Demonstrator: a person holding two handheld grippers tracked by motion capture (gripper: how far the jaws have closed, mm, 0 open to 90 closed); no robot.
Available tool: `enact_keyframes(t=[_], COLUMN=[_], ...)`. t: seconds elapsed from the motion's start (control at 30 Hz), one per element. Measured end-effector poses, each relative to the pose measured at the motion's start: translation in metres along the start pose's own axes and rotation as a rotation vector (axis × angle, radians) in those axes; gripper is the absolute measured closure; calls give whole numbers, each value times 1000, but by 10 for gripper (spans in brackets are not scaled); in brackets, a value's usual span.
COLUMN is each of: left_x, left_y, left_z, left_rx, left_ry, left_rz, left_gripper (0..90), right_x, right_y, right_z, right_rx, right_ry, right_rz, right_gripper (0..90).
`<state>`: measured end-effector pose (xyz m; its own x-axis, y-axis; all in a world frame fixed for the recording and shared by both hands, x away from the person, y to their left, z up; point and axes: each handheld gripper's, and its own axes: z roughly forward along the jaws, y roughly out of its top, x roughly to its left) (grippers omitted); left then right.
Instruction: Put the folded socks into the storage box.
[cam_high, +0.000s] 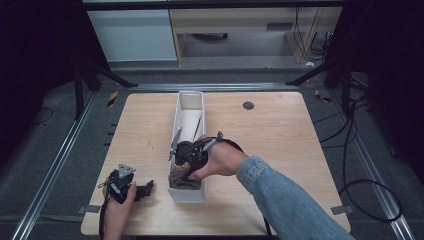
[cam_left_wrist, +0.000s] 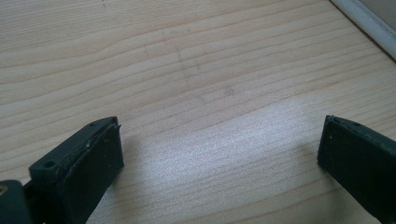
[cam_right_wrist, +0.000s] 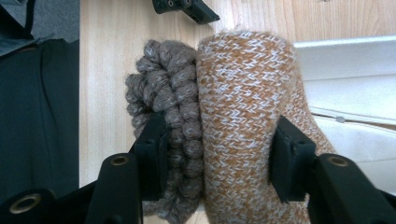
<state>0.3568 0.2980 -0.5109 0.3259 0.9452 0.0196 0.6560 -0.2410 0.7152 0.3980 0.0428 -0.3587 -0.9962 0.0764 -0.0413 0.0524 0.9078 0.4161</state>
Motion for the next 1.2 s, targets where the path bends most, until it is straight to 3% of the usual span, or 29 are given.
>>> enact_keyframes(t=[0.27,0.53,1.0,1.2], left_x=[0,0,0,0], left_y=[0,0,0,0], left_z=[0,0,0,0], left_rx=[0,3,2,4], left_ry=[0,-1,-1,-1], left_rz=[0,4,2,5], left_gripper=[0,0,0,0], right_x=[2,2,0,-1], right_y=[0,2,2,3], right_z=[1,1,-9,-18], right_rx=[-13,-23,-43,-75], right_ry=[-26,-20,-45,-64], right_rz=[1,3,18,16], right_gripper=[332,262,243,321])
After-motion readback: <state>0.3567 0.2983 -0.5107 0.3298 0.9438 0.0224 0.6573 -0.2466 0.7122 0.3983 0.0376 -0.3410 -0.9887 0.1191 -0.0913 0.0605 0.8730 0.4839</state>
